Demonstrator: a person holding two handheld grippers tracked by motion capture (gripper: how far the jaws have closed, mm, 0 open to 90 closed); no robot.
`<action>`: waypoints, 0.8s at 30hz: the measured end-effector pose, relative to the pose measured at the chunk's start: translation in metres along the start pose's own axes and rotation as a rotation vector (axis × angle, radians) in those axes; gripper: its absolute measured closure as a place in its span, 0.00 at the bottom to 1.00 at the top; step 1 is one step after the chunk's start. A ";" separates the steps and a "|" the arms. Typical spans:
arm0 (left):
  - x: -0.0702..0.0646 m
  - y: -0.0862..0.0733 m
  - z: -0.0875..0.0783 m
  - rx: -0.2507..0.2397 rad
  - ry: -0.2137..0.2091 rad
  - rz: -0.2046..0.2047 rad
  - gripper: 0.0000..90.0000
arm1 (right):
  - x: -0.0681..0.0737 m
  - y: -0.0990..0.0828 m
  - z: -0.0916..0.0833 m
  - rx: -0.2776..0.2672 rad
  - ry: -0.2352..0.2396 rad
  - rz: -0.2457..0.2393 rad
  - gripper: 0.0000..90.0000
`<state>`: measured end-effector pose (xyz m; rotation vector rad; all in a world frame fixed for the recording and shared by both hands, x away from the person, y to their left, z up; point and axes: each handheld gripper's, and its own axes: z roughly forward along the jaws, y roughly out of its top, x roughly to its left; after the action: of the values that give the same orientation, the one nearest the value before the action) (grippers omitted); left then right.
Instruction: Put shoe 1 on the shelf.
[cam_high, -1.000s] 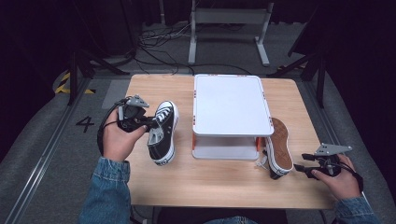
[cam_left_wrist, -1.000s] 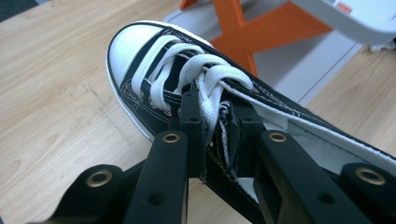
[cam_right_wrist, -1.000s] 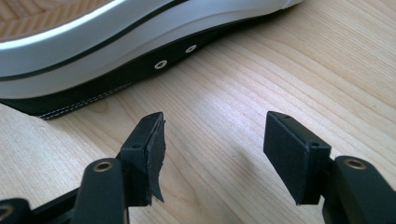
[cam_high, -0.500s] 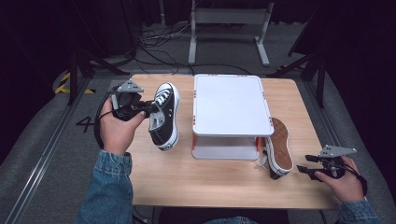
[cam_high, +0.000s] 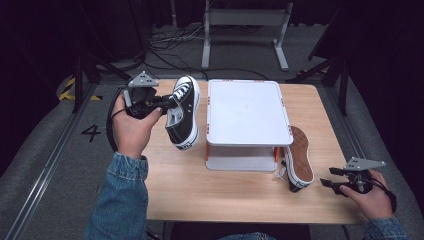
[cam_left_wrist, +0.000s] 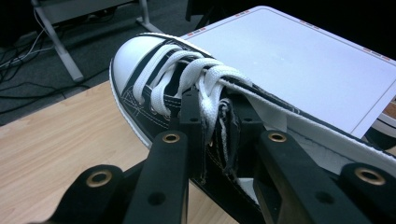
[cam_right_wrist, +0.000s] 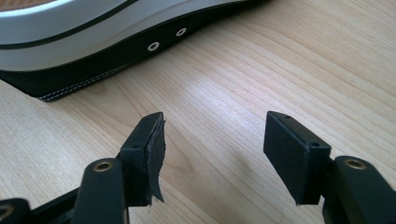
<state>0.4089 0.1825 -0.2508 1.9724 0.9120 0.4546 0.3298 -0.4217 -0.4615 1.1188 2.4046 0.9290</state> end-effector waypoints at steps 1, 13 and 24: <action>0.000 0.002 0.001 0.004 -0.006 0.001 0.88 | 0.000 0.000 0.000 0.001 0.000 0.001 0.45; -0.008 0.023 0.019 -0.030 -0.088 0.049 0.88 | 0.001 -0.001 -0.001 0.002 -0.002 0.002 0.45; -0.031 0.044 0.042 -0.071 -0.085 0.028 0.88 | -0.001 -0.002 -0.003 -0.004 -0.003 0.003 0.45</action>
<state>0.4330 0.1212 -0.2355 1.9267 0.8050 0.4110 0.3276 -0.4243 -0.4605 1.1224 2.3979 0.9319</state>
